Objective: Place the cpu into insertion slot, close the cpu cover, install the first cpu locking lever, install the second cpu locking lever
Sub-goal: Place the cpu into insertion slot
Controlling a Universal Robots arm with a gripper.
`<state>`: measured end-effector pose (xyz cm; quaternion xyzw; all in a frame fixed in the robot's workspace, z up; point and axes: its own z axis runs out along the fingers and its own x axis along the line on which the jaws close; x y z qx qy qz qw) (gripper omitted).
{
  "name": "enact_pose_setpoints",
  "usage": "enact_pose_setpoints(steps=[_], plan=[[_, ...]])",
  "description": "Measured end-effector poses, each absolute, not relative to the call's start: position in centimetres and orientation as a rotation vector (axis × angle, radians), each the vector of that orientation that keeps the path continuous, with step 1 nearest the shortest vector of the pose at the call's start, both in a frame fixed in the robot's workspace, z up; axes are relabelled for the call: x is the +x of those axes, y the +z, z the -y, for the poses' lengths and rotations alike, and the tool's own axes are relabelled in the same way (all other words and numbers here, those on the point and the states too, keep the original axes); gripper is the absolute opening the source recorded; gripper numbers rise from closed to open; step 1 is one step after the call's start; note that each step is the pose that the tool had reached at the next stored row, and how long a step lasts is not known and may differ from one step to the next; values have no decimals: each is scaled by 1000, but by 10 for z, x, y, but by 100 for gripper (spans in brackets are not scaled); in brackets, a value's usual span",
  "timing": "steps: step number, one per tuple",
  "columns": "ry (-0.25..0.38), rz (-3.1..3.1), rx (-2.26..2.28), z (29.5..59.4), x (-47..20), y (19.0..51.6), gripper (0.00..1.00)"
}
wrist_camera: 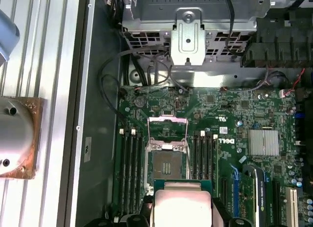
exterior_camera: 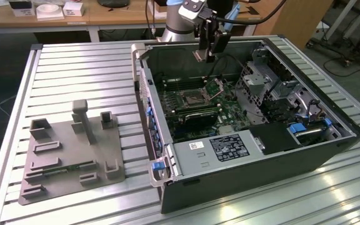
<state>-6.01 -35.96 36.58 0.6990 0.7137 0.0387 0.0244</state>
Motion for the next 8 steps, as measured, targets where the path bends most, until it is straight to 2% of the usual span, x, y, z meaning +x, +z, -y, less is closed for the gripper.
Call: enact_pose_setpoints(steps=[8], plan=[[120, -2218, 2153, 360, -60, 366, 54]])
